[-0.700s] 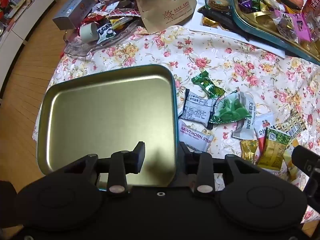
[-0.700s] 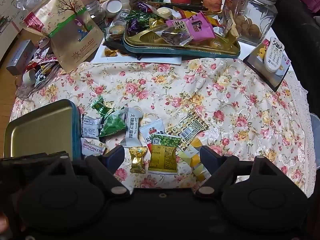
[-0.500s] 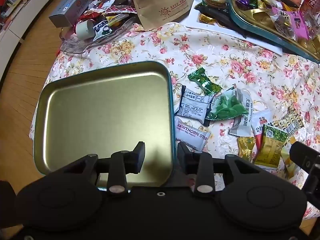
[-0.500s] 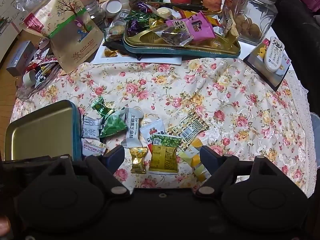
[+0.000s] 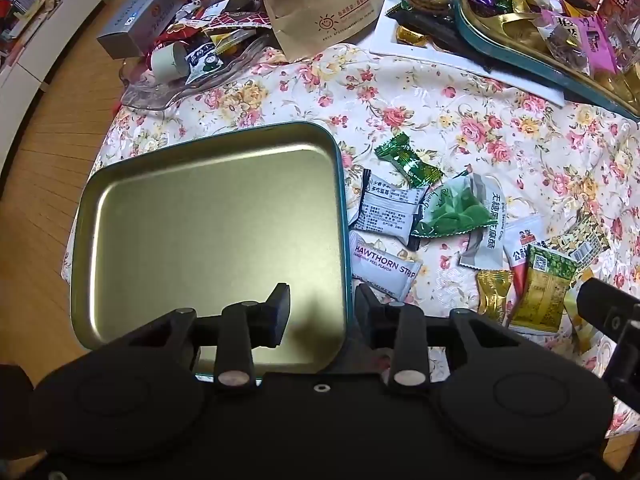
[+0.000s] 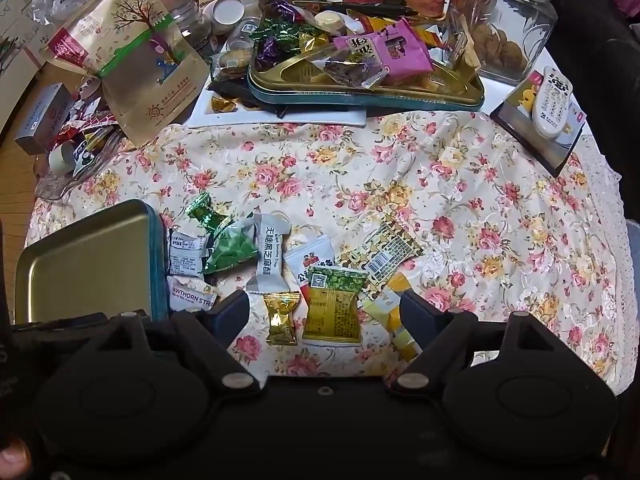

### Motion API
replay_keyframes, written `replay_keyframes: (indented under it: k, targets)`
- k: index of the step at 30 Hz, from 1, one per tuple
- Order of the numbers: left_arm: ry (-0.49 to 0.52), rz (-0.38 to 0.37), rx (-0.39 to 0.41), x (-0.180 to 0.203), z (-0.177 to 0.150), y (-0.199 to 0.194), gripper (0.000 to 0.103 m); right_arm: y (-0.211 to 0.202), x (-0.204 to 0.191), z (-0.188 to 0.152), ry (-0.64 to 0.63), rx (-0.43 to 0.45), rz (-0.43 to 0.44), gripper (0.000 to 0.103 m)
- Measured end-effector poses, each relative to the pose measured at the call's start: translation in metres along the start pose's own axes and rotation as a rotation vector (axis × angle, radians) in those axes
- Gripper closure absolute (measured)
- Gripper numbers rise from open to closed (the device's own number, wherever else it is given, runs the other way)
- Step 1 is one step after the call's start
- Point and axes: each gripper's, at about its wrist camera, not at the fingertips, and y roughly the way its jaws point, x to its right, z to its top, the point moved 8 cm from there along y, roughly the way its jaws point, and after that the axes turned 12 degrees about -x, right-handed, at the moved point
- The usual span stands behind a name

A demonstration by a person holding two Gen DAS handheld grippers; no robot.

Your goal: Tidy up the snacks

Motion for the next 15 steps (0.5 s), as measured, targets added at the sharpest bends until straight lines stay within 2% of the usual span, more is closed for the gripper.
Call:
replay_keyframes:
  k: [15]
  targets:
    - [0.003,0.004,-0.005,0.0006,-0.0006,0.0006,0.057,0.0019,-0.0004,-0.0004,-0.003,-0.004,0.001,0.017]
